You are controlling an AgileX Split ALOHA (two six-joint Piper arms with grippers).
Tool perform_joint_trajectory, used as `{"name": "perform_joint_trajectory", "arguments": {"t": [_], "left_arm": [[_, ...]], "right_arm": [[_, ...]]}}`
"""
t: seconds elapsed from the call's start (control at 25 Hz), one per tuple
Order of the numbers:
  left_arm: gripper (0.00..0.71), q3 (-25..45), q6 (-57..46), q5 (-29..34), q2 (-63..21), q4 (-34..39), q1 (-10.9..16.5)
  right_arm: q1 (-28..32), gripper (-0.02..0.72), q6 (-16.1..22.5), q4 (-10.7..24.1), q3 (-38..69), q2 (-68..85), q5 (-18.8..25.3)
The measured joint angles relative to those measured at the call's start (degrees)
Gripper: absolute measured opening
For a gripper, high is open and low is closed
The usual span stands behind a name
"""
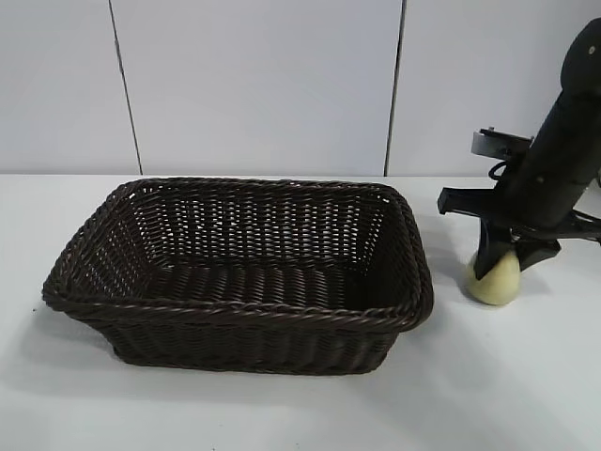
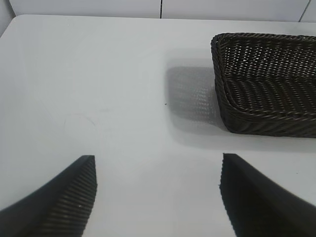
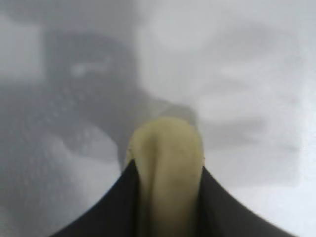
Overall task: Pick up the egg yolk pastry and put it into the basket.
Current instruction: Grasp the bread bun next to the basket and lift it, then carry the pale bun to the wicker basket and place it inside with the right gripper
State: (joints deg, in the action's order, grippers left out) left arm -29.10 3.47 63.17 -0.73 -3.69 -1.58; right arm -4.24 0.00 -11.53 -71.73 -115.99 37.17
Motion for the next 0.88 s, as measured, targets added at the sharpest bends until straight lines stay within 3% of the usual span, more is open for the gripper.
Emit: {"name": "perform_joint_trajectory", "arguments": {"t": [0.16, 0.68, 0.88], "left_arm": [[0.512, 0.0, 0.0, 0.0, 0.0, 0.0, 0.0], [0.512, 0.0, 0.0, 0.0, 0.0, 0.0, 0.0], [0.512, 0.0, 0.0, 0.0, 0.0, 0.0, 0.0]], "right_arm": [[0.0, 0.043, 0.0, 0.0, 0.0, 2.4, 1.9], [0.0, 0.033, 0.0, 0.1, 0.1, 19.8, 6.6], [0.0, 0.033, 0.0, -3.7, 0.1, 20.8, 8.5]]}}
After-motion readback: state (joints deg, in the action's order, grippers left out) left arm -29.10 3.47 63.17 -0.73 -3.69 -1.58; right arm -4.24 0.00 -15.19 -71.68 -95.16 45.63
